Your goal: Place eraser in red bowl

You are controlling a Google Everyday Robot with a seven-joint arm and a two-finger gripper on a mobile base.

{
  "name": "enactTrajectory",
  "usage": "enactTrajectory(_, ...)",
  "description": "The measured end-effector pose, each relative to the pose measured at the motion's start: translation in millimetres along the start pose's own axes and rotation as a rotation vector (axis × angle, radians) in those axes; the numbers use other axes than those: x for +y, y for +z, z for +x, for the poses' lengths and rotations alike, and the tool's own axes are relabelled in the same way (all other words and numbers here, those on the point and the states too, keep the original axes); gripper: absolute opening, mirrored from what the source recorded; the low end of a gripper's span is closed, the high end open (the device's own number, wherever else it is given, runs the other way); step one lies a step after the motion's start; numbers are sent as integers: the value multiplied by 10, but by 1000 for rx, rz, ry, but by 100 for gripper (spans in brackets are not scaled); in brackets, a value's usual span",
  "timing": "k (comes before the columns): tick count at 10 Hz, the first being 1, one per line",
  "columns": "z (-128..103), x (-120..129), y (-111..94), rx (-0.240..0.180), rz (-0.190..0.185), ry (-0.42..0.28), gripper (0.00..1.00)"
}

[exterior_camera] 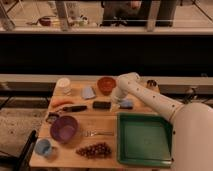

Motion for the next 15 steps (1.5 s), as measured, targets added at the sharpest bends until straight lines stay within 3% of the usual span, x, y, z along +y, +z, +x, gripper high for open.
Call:
enactTrajectory(2,5,4,1,5,-8,-15,79)
enactTrajectory(6,-181,-108,31,4,-4,-27,80)
enactTrajectory(10,-275,-178,97,-27,-13,-30,80)
enactTrajectory(15,-300,-163,166,-89,-36,-26,67)
